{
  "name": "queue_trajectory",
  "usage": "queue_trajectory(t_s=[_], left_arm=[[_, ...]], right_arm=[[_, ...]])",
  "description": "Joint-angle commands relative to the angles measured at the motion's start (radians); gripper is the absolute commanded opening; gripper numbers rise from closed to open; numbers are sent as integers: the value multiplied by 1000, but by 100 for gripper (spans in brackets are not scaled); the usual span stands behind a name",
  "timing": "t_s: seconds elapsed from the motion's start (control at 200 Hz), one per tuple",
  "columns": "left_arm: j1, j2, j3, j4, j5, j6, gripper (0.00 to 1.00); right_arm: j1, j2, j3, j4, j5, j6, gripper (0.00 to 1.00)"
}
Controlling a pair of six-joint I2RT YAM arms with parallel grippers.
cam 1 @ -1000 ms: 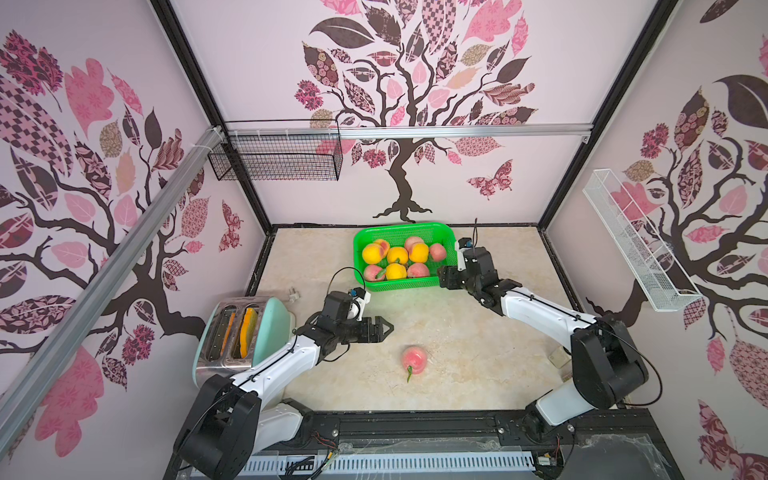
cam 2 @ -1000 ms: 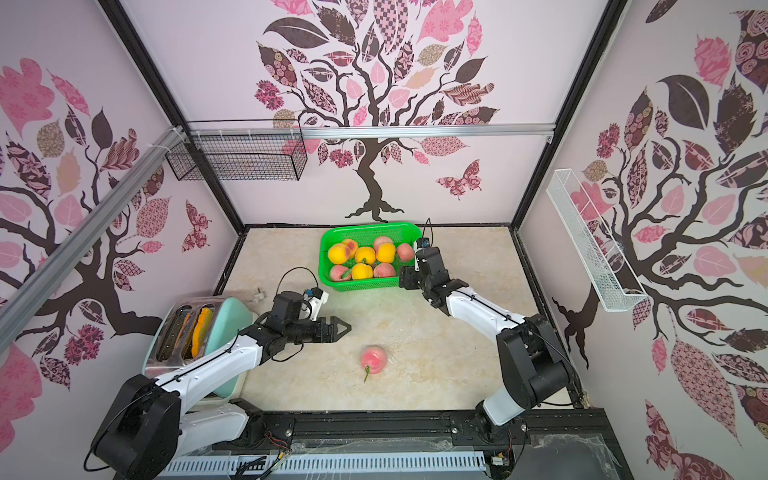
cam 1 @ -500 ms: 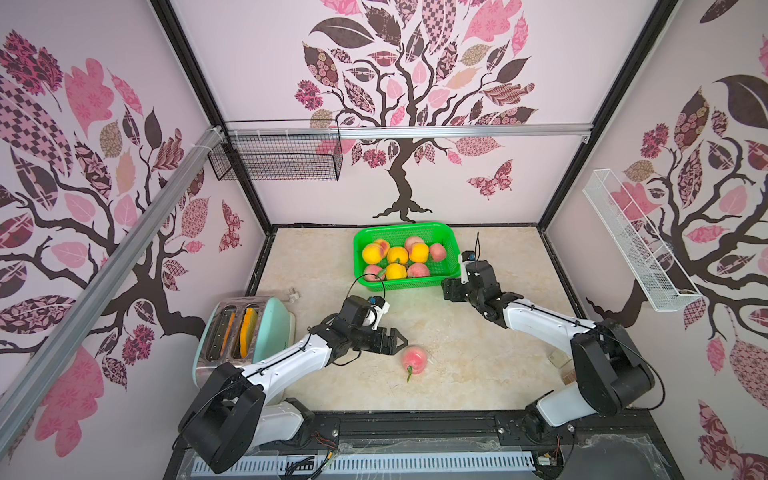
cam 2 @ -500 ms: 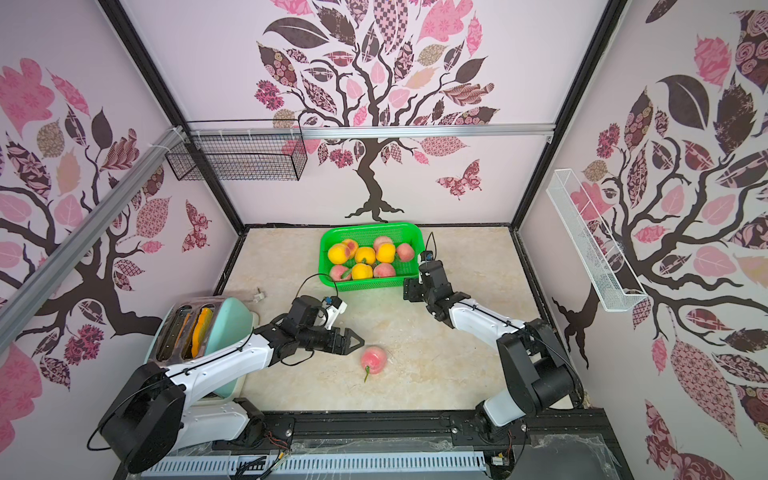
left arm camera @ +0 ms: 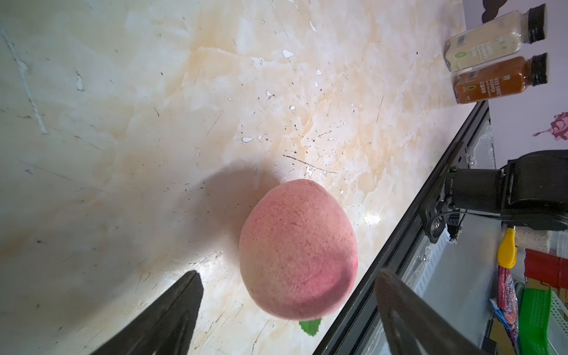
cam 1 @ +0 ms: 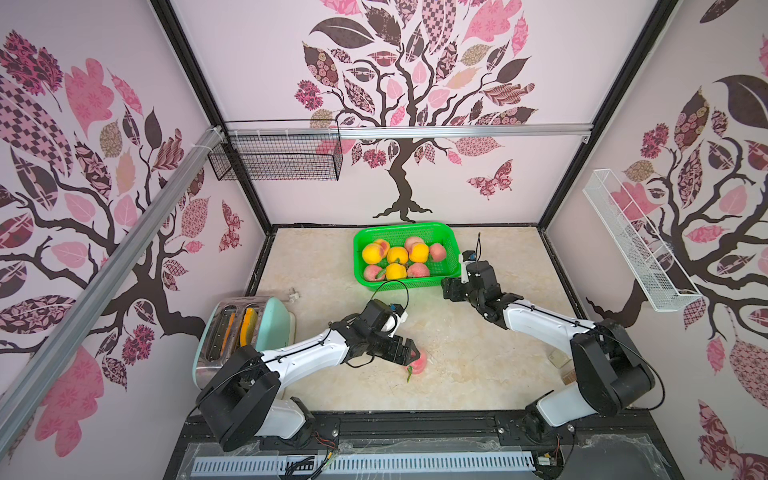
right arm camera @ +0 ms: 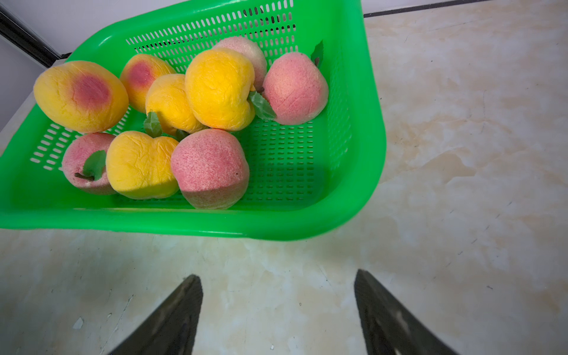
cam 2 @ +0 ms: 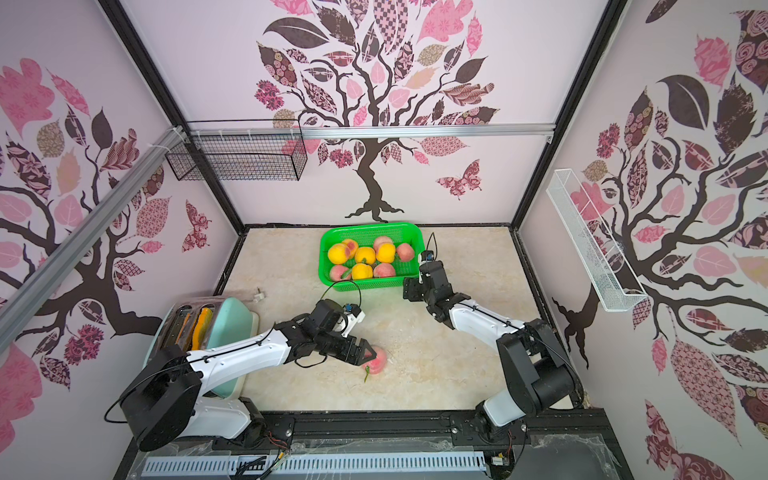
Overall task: Put the peaches into the basket
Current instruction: Pick up the peach from the center of the board.
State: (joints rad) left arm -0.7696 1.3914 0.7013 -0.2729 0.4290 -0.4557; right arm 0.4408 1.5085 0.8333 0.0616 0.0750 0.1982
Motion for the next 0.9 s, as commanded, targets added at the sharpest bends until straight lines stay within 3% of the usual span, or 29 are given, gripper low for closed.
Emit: queue_trajectory(t_s=[0.0,0.575,0.895], left_arm=[[-11,23,37,-14,-9,13,92],[-96,153,123,-47,-56,21,91],[-103,180,126,-38,-62,15,83]], right_arm=[[-3,-25,-13,16,3,5,80],[-3,-36,-16,10,8,2,80],[-3,-33,-21,10,8,1,80]])
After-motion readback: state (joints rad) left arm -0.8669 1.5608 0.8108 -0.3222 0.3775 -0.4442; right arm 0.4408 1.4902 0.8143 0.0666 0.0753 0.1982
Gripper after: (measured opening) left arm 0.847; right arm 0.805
